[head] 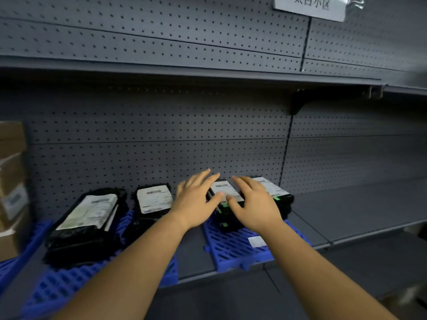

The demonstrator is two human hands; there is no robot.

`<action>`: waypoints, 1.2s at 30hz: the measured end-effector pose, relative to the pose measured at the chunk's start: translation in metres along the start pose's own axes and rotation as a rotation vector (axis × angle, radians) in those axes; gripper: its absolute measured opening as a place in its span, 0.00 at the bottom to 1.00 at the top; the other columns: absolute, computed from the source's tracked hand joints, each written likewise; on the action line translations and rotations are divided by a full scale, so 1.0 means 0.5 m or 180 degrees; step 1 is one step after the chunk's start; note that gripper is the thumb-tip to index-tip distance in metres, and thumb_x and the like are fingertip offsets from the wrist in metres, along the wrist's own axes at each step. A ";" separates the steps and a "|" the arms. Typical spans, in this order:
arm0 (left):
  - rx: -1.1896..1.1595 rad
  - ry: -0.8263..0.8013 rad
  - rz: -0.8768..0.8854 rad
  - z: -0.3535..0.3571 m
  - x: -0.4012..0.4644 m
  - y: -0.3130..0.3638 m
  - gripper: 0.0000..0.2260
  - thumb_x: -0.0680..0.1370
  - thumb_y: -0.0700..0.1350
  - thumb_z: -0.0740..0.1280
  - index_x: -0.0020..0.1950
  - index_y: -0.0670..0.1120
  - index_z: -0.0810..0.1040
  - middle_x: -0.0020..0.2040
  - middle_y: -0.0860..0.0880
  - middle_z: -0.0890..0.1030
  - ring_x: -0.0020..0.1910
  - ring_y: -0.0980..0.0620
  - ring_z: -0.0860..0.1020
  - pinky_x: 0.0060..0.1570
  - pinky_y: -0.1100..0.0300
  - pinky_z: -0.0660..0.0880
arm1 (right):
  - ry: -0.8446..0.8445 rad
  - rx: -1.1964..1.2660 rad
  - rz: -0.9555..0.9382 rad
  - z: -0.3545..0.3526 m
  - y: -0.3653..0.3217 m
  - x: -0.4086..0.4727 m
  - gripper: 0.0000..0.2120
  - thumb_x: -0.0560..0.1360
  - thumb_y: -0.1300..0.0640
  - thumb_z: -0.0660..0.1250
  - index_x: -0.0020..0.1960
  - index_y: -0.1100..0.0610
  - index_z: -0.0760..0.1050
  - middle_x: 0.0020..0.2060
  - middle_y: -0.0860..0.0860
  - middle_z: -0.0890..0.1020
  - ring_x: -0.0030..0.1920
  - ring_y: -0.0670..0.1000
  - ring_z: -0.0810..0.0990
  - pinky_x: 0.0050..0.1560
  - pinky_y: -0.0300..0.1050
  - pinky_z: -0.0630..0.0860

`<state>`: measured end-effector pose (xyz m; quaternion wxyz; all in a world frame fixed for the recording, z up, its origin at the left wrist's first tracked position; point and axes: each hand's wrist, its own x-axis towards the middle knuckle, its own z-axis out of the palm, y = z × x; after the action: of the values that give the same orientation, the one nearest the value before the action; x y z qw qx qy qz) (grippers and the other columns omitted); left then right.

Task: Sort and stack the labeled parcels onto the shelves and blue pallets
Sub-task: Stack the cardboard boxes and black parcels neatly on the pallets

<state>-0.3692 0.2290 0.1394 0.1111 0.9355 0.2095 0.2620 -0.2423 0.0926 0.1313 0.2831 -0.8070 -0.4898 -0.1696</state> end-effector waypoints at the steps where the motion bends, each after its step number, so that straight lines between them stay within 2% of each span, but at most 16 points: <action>1: 0.0003 -0.0009 0.0036 0.010 0.011 0.008 0.25 0.80 0.62 0.53 0.77 0.61 0.55 0.79 0.57 0.52 0.76 0.56 0.49 0.75 0.47 0.45 | -0.0008 -0.0029 0.0032 -0.003 0.018 0.003 0.28 0.78 0.39 0.58 0.75 0.47 0.61 0.73 0.48 0.66 0.73 0.50 0.61 0.69 0.55 0.65; 9: 0.0229 -0.0028 0.0068 0.070 0.071 0.078 0.25 0.80 0.63 0.54 0.77 0.61 0.55 0.79 0.57 0.53 0.76 0.55 0.49 0.74 0.47 0.44 | -0.0024 -0.0014 -0.0060 -0.030 0.126 0.030 0.29 0.78 0.38 0.57 0.76 0.47 0.60 0.73 0.49 0.65 0.73 0.51 0.60 0.69 0.54 0.65; 23: 0.0544 0.0038 -0.0519 0.188 0.117 0.307 0.25 0.80 0.64 0.53 0.77 0.62 0.54 0.79 0.57 0.52 0.77 0.55 0.48 0.74 0.44 0.43 | -0.0158 0.0229 -0.0573 -0.124 0.384 0.044 0.29 0.77 0.38 0.58 0.75 0.47 0.62 0.73 0.48 0.66 0.73 0.51 0.60 0.69 0.56 0.65; 36: 0.0917 -0.0013 -0.0502 0.303 0.177 0.304 0.26 0.80 0.62 0.55 0.77 0.60 0.54 0.79 0.55 0.52 0.77 0.52 0.48 0.74 0.44 0.41 | -0.0481 0.0163 -0.0671 -0.070 0.484 0.081 0.29 0.76 0.41 0.60 0.75 0.47 0.61 0.74 0.48 0.64 0.73 0.51 0.59 0.70 0.54 0.61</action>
<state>-0.1684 0.1189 0.1000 -0.0036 0.9229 0.3174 0.2179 -0.0087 0.0118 0.1105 0.2464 -0.7540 -0.5960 -0.1246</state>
